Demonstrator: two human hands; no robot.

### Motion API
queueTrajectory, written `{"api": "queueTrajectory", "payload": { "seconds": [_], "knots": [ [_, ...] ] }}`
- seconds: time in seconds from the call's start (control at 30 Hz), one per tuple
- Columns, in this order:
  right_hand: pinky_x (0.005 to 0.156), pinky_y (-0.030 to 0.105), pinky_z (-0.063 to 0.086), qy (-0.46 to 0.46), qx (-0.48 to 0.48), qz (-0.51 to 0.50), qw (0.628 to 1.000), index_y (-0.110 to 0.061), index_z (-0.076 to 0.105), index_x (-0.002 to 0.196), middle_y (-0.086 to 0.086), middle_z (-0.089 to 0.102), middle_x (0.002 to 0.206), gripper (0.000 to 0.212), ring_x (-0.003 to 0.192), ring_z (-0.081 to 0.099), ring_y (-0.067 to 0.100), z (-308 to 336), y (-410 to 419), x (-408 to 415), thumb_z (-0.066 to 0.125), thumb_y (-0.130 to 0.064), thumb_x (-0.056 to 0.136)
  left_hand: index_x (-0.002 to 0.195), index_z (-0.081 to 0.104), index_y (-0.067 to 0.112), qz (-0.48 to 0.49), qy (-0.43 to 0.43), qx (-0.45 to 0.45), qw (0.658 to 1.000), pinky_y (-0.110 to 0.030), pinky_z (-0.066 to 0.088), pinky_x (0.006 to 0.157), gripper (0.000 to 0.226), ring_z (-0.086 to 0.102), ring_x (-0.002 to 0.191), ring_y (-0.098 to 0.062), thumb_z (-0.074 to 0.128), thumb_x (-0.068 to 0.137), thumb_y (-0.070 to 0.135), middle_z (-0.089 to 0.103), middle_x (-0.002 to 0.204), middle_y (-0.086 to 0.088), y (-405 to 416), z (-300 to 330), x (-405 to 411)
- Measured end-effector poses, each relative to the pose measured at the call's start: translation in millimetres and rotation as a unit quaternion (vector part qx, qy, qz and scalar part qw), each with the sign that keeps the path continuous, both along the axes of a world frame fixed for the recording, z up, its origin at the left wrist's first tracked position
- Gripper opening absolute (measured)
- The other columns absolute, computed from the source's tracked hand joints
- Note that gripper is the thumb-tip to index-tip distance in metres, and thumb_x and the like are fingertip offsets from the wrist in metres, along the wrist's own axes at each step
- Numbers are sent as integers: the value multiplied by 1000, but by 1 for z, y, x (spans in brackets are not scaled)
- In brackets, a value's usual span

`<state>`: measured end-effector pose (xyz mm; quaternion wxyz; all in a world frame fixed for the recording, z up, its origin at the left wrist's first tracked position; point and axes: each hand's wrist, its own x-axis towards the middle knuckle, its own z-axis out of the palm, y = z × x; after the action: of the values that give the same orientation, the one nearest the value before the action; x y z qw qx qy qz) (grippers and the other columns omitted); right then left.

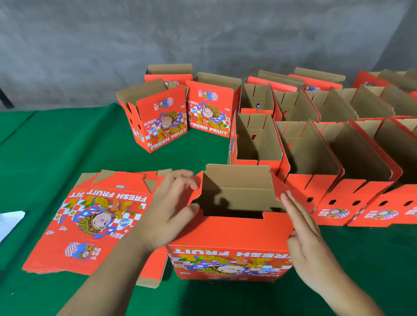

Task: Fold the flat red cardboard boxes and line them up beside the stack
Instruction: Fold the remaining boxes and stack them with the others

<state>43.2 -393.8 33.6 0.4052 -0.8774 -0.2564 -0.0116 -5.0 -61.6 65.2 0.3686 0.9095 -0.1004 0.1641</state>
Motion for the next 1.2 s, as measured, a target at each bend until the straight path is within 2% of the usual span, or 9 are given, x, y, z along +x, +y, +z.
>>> {"api": "queueTrajectory", "payload": {
  "seconds": [0.17,0.33,0.47,0.63,0.7,0.83,1.0,1.1,1.2],
  "knots": [
    [123,47,28,5,8,13,1000,-51,18,159,-27,8,168,99,156,6,1,-2,-6,1,43,17,91,109,46,40,-30,57,-57,996,-43,31,117,21,28,152,-4,45,102,60,43,155,10,0,2,28],
    [111,8,25,-8,18,34,999,-35,37,157,-21,18,168,83,154,19,10,-4,-6,-6,50,16,92,154,14,68,2,138,127,982,-37,31,104,60,43,126,-24,33,98,75,39,128,8,-2,-4,49],
    [118,27,16,4,2,40,999,-37,50,148,-25,22,165,49,155,13,6,-1,-9,-7,57,-39,100,165,-8,44,61,75,179,979,-36,35,96,90,49,119,-30,50,99,66,48,130,-2,-14,-7,63],
    [119,29,21,68,-12,-6,998,-37,69,127,-29,37,151,34,145,25,-1,6,0,6,54,-44,97,134,62,32,22,-27,-110,993,-37,46,90,53,60,94,-17,48,100,71,69,101,12,-12,-15,45],
    [113,26,29,96,19,-17,995,-29,74,109,-26,47,131,42,134,41,3,15,5,15,47,-56,92,92,64,13,11,16,-149,989,-54,48,82,69,58,83,-28,35,102,75,63,85,-6,-9,-17,41],
    [103,36,34,133,50,-122,982,-34,54,109,-10,38,117,57,119,48,17,30,24,33,39,-84,85,90,76,17,-7,40,-154,987,-51,48,95,60,66,100,-18,36,106,60,74,98,9,-8,-17,40],
    [114,41,33,131,-108,-85,982,-52,38,142,-11,27,137,91,137,29,22,24,39,38,44,-93,61,123,64,42,3,42,173,984,-33,28,108,64,53,125,-10,48,83,89,67,128,20,-10,-20,44],
    [97,41,48,111,-155,-97,977,-54,36,136,-14,27,127,90,126,47,22,21,37,42,58,-91,56,156,32,46,20,105,241,965,-31,20,103,101,50,128,-13,44,71,99,63,137,22,-15,-20,51],
    [75,42,52,69,-259,-126,955,-48,29,131,-8,25,121,85,110,59,28,19,46,41,64,-88,63,142,48,45,82,130,345,926,-45,19,107,97,49,129,-18,38,65,104,64,132,18,-21,-19,52]
  ]
}}
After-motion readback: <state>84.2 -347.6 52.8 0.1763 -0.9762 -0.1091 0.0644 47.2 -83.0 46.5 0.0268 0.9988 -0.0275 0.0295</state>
